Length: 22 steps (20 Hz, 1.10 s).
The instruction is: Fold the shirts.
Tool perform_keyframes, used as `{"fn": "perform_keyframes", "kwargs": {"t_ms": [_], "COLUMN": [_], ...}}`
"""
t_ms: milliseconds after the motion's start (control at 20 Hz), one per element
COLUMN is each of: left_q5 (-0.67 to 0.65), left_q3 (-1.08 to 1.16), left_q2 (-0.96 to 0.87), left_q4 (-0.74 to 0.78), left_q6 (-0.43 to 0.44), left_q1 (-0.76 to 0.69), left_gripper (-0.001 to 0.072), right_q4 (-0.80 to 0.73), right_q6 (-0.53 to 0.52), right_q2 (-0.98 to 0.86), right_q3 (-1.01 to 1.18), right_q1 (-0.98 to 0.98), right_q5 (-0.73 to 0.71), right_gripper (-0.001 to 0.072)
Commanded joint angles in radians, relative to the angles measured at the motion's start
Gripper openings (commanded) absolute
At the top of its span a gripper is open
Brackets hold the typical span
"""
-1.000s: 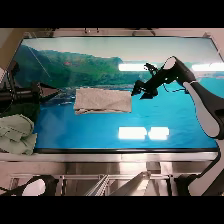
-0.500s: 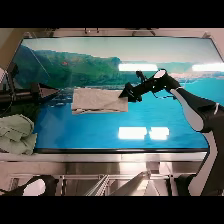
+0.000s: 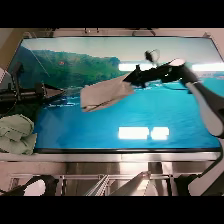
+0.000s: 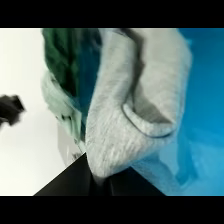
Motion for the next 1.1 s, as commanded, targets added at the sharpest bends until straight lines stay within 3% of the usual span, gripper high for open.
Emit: {"fn": "perform_keyframes", "kwargs": {"t_ms": [0,250,350,700,1050], "left_q5": [0.002,0.002,0.002,0.039,0.055], "left_q3": [0.000,0.000,0.000,0.000,0.000], "left_q2": [0.000,0.000,0.000,0.000,0.000], "left_q4": [0.003,0.004,0.005,0.005,0.011], "left_q6": [0.002,0.003,0.013,0.022,0.022], "left_q1": [-0.043,-0.098,-0.121,-0.182,-0.201], "left_gripper": [0.0289,0.0288,0.0289,0.0288,0.0288], "right_q4": [-0.152,-0.538,-0.637,-1.185,-1.428], "right_q6": [0.128,0.427,0.487,0.483,0.470], "right_q2": [0.214,0.488,0.558,0.630,0.628], "right_q3": [0.001,0.001,0.001,-0.036,-0.354], "right_q1": [-0.206,-0.621,-0.782,-1.144,-1.256], "right_q5": [0.060,0.070,0.093,0.308,0.250], "right_gripper": [0.0012,0.0013,0.0013,0.0013,0.0014]}}
